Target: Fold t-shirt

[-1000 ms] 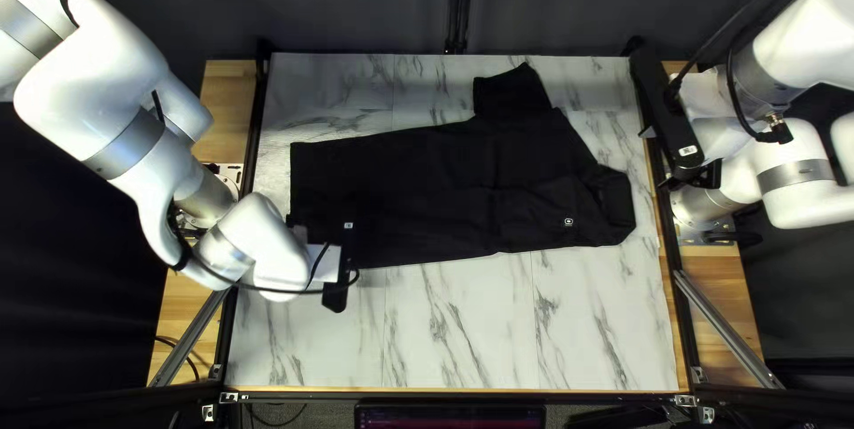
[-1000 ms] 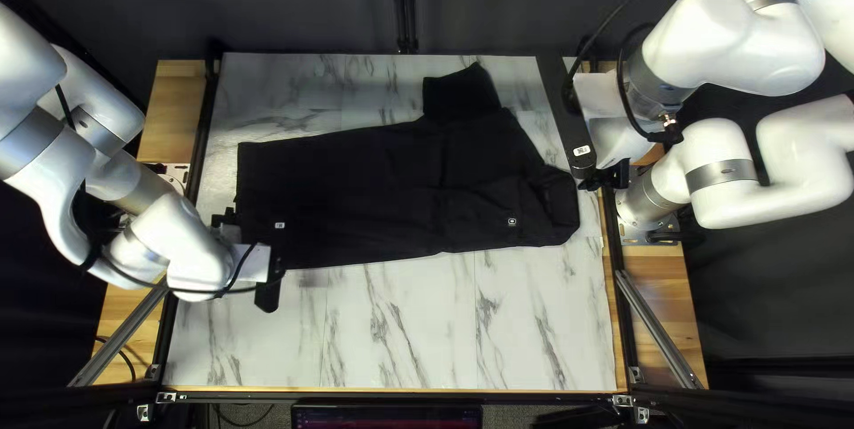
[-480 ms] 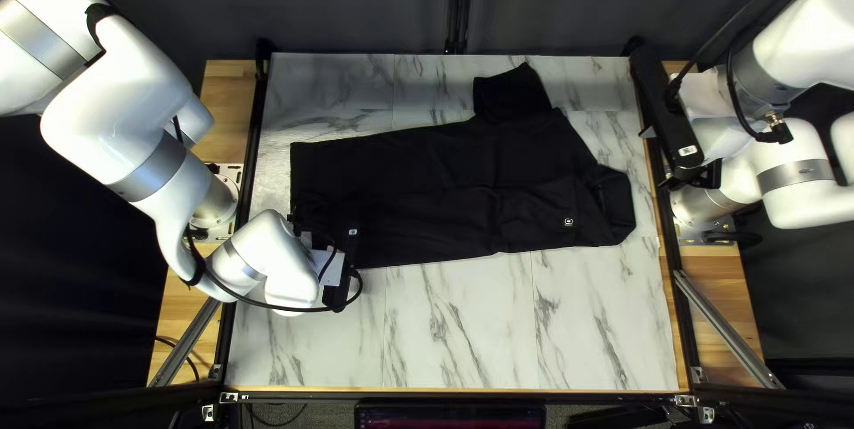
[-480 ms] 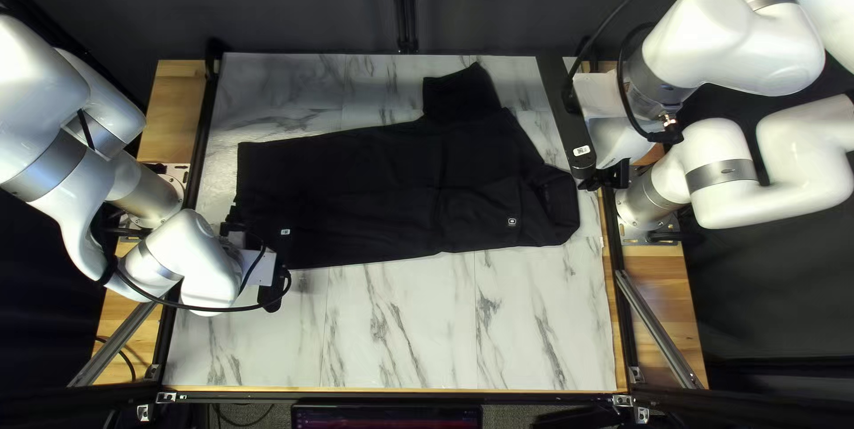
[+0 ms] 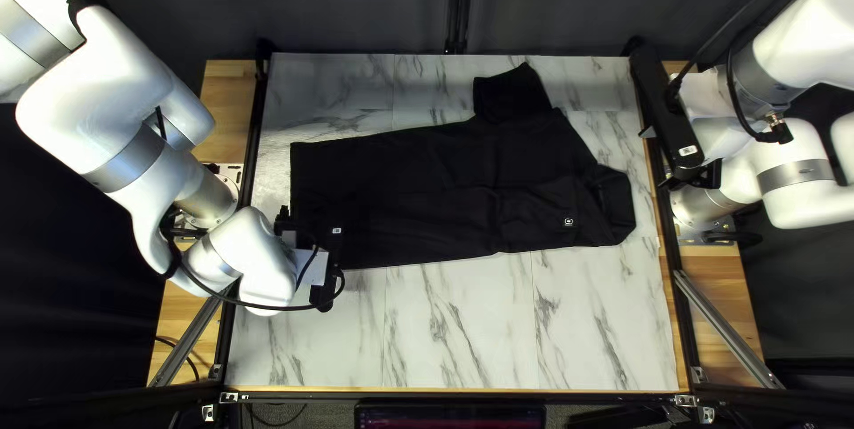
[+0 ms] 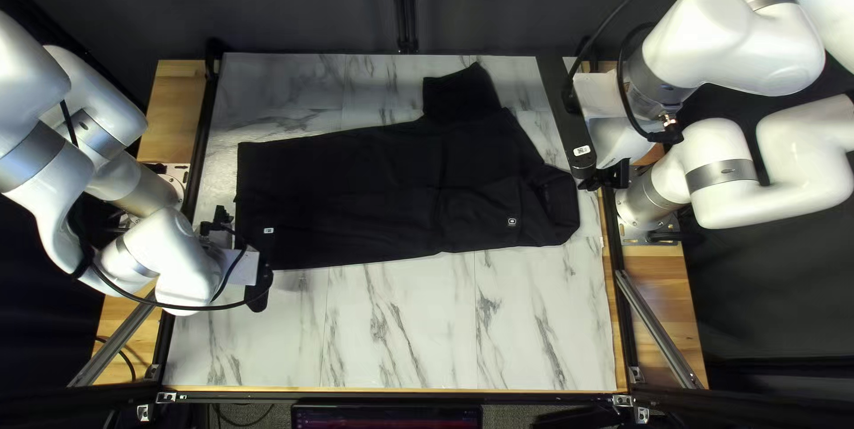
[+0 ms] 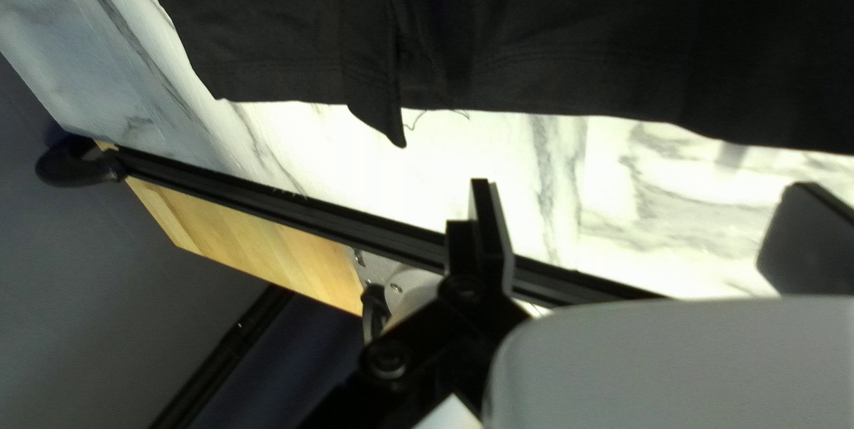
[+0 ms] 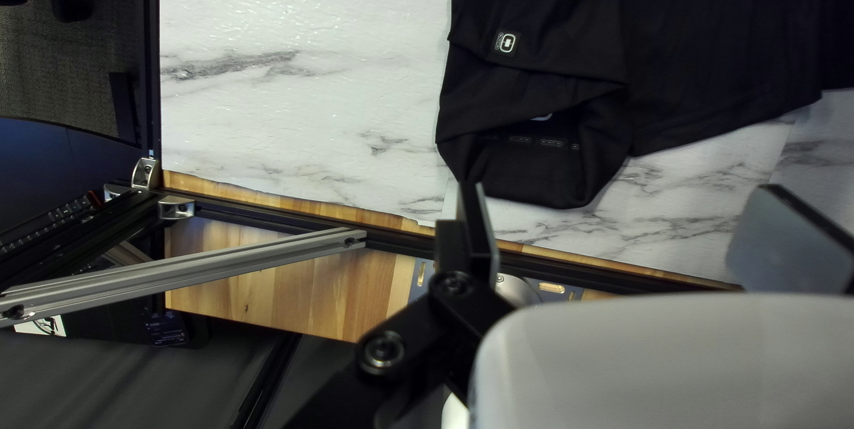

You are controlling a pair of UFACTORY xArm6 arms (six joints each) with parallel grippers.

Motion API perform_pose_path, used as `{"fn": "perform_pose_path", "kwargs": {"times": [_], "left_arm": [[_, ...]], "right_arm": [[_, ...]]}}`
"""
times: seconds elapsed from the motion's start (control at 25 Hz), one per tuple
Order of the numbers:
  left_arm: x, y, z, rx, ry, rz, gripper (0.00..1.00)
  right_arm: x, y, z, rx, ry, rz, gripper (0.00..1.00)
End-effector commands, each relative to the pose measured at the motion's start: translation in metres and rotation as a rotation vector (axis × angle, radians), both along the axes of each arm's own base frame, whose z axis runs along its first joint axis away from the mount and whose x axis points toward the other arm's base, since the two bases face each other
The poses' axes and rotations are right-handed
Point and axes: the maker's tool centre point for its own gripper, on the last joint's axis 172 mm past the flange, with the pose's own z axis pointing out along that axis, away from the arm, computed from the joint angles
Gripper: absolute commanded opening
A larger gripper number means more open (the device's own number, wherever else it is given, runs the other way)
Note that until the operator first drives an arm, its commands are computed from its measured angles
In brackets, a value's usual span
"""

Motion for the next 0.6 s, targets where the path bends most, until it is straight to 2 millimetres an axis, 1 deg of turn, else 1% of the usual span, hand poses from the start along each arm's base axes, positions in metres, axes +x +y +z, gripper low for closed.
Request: {"fn": "perform_pose_path", "kwargs": {"times": [0.04,0.24,0.36,0.48,0.6], "left_arm": [[0.004,0.002,-0.001,0.014,-0.014,-0.017,1.00],[0.016,-0.004,0.001,0.022,-0.039,-0.031,1.00],[0.023,-0.012,-0.005,0.015,-0.056,-0.043,1.00],[0.026,-0.021,-0.007,0.005,-0.072,-0.053,1.00],[0.029,-0.027,-0.004,0.002,-0.085,-0.059,1.00]], "right_arm": [[0.000,0.000,0.000,0.000,0.000,0.000,1.00],[0.000,0.000,0.000,0.000,0.000,0.000,1.00],[0.000,0.000,0.000,0.000,0.000,0.000,1.00],[0.000,0.000,0.000,0.000,0.000,0.000,1.00],[0.000,0.000,0.000,0.000,0.000,0.000,1.00]]}}
